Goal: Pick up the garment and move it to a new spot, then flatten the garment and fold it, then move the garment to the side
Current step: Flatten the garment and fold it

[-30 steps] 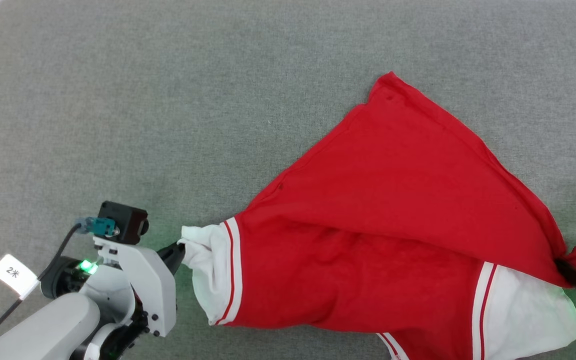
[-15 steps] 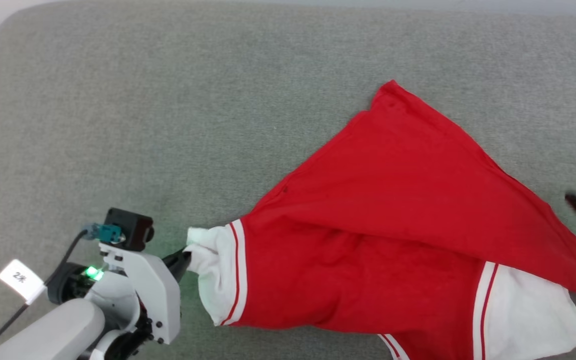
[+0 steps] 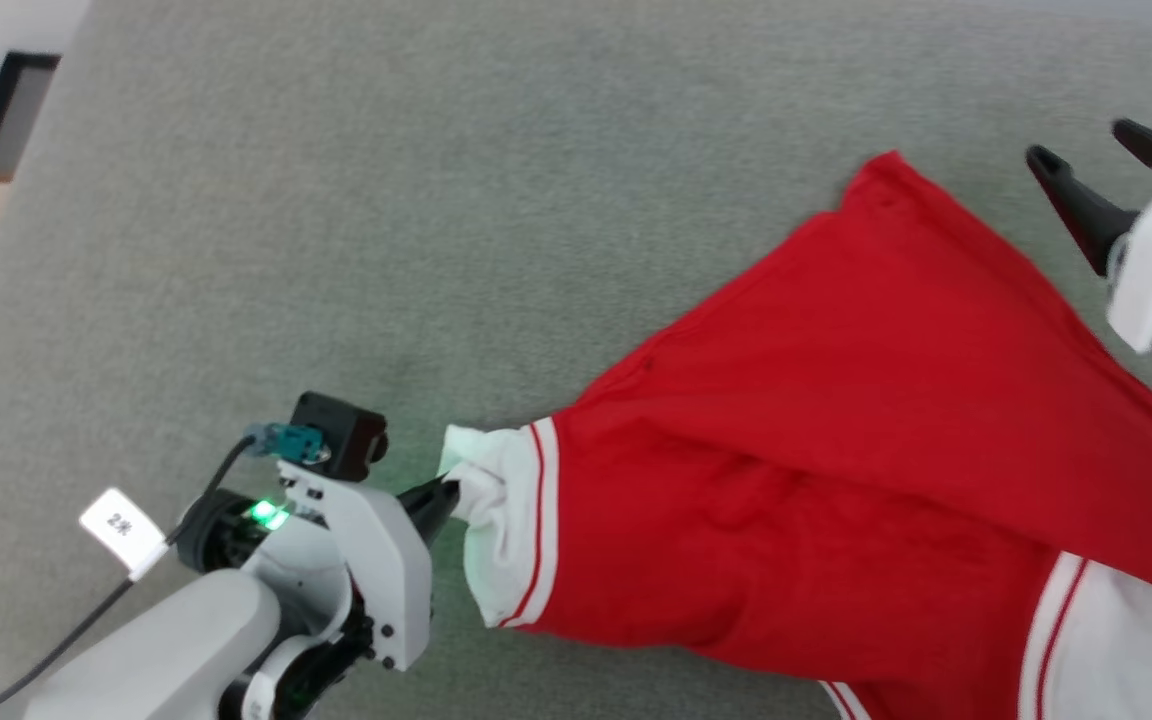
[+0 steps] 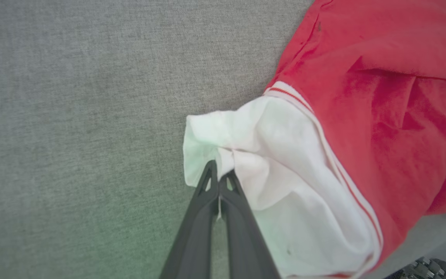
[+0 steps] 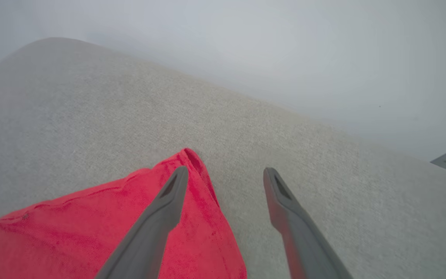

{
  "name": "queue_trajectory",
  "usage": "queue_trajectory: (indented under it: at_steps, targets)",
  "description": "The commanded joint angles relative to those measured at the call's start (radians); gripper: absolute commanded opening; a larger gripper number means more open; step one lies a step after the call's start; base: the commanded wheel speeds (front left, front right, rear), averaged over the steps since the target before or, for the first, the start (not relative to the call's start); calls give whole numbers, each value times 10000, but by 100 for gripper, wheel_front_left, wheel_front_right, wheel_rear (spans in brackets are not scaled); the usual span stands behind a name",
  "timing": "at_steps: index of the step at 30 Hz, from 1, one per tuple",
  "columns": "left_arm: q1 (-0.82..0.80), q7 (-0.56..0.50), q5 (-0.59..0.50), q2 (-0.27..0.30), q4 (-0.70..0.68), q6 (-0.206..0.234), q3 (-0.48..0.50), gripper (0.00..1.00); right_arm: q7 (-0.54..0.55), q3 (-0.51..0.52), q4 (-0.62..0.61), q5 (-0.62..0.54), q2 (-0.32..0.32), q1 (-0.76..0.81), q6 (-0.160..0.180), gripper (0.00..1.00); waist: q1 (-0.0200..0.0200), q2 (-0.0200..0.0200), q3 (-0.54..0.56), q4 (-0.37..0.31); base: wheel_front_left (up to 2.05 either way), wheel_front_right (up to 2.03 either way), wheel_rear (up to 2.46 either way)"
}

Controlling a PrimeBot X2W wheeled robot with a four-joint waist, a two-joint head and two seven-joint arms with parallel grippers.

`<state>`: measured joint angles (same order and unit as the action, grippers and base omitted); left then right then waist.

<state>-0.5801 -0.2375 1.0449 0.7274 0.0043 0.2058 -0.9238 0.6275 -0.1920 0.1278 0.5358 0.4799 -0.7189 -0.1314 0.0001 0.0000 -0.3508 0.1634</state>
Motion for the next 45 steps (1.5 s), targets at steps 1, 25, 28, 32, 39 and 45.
queue_trajectory:
  at_steps: [1,25,28,32,39,45]
  targets:
    - [-147,2,-87,-100,40,-62,-21,0,-141,-314,355,47,21,-337,16,100,-1,0,-286,398,0,0,0]
    - [-724,246,-86,-1050,1201,-758,-210,0,1381,-5790,5795,1906,806,-3991,18,0,-1,0,-863,1379,0,0,0]
    - [-844,146,-29,-869,1233,-713,-95,0,1050,-5830,5818,2140,875,-4368,19,0,-1,0,-742,1191,0,0,0]
    - [-1318,-171,-72,-451,1081,-585,151,0,443,-5742,5616,2478,899,-4733,18,0,-1,0,-469,882,0,0,0]
    - [-3064,-1374,-357,368,884,-573,552,0,-453,-5514,5275,2948,1148,-5029,18,0,-1,0,161,232,0,0,0]
    - [-5016,-2422,-764,656,1292,-680,848,0,-1082,-5074,4968,3064,1206,-5320,18,0,-1,0,620,-312,0,0,0]
